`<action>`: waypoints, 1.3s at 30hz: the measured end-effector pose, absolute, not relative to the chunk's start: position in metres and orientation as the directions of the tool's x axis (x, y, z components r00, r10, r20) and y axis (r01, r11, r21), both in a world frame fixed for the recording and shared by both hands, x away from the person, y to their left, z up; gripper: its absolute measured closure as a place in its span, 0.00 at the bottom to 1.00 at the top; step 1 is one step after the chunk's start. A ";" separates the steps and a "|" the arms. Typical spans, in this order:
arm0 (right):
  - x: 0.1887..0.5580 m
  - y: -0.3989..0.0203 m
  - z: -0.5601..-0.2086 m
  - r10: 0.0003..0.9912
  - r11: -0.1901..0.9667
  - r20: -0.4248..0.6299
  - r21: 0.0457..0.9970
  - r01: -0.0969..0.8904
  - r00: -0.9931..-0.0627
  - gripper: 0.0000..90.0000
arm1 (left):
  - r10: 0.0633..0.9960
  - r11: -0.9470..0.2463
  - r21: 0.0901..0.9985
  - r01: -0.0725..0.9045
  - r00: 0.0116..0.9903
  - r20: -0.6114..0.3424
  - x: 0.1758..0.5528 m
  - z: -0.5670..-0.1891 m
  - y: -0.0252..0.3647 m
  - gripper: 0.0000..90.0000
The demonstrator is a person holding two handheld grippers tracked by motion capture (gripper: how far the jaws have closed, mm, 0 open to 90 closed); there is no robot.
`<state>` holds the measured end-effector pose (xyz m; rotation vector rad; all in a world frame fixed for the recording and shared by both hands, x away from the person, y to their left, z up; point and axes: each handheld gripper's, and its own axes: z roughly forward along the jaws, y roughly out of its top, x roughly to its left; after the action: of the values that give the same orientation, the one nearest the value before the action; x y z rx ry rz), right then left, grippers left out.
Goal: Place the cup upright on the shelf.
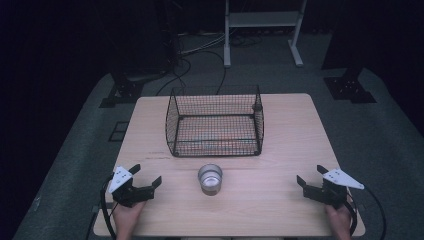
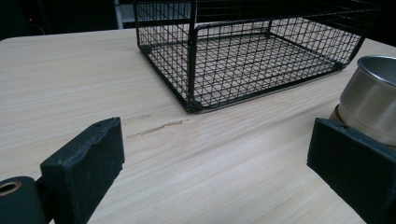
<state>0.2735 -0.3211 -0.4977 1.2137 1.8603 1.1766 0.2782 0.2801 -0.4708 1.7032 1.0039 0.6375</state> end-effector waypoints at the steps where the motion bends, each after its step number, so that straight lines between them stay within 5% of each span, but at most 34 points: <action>1: 0.273 -0.321 -0.498 0.922 0.182 -0.026 0.910 0.372 -0.387 0.15 | 0.857 -0.138 0.937 0.320 0.513 -0.049 0.278 -0.471 0.280 0.03; 39: 0.274 -0.320 -0.498 0.920 0.191 -0.031 0.906 0.377 -0.391 0.15 | 0.748 -0.225 0.942 0.247 0.664 0.004 0.273 -0.466 0.230 0.03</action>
<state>0.2738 -0.3201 -0.4977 1.2117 1.8711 1.1670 0.2731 0.2297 -0.4658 1.7835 0.7981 0.5694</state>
